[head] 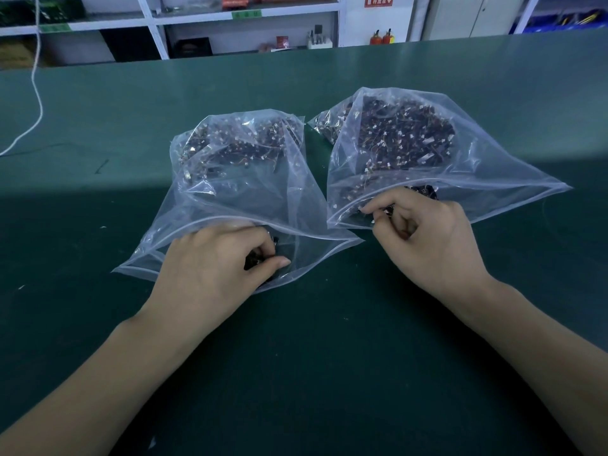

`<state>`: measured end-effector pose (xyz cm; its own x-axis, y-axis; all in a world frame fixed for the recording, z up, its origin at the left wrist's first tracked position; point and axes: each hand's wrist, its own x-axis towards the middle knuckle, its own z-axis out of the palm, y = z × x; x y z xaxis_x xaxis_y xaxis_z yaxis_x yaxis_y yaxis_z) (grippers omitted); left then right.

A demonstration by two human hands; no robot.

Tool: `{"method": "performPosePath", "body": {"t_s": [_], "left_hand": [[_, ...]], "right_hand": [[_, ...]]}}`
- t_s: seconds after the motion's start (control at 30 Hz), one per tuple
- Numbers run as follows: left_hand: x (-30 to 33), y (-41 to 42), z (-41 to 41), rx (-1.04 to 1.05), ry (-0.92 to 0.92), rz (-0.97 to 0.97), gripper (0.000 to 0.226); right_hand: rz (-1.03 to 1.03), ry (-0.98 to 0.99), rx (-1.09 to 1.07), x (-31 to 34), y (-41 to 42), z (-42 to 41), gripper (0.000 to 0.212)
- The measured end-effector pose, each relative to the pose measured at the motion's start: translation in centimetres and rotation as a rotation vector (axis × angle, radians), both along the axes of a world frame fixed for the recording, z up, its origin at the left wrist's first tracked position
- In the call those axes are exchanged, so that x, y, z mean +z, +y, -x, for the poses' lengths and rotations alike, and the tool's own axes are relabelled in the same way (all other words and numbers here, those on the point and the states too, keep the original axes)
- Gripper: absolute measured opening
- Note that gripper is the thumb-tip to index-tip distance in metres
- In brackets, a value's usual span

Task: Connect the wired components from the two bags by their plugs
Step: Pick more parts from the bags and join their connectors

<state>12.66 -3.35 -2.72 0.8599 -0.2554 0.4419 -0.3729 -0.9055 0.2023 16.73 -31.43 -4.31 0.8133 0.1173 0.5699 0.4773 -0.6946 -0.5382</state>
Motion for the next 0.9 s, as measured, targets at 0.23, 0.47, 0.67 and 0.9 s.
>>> {"method": "performPosePath", "body": {"t_s": [0.23,0.47,0.67,0.9], "left_hand": [[-0.5,-0.9,0.0,-0.227,-0.106,0.242,0.023],[-0.7,-2.0,0.5,-0.343,-0.167,0.368,0.024],[-0.8,-2.7,1.0,-0.433,-0.034,0.645,0.022],[-1.5,-3.2,1.0,-0.400,0.121,0.812,0.019]], "right_hand": [[-0.026,-0.039,0.143,0.0,0.4,0.2,0.018],[0.083,0.013,0.422,0.2,1.3,1.5,0.023],[0.133,0.012,0.467,0.2,1.9,1.9,0.032],[0.053,0.003,0.465,-0.2,2.1,1.6,0.016]]}}
